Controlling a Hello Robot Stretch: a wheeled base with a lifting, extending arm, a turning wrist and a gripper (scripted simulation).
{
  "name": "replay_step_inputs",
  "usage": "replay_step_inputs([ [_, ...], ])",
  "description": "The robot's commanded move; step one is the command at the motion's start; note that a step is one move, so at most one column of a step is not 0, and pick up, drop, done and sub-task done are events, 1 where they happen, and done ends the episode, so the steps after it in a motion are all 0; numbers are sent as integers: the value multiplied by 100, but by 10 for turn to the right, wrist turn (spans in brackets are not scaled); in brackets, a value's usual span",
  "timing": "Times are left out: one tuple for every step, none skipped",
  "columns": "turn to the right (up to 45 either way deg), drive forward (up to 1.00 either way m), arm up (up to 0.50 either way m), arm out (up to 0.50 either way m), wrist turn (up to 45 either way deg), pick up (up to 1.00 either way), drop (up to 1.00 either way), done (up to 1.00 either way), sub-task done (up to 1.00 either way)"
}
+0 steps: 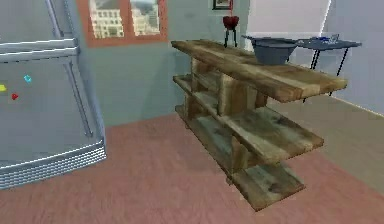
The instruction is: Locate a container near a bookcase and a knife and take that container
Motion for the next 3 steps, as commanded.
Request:
replay_step_inputs([
  [-450,0,0,0,0,0,0,0,0],
  [-450,0,0,0,0,0,0,0,0],
  [-210,0,0,0,0,0,0,0,0],
])
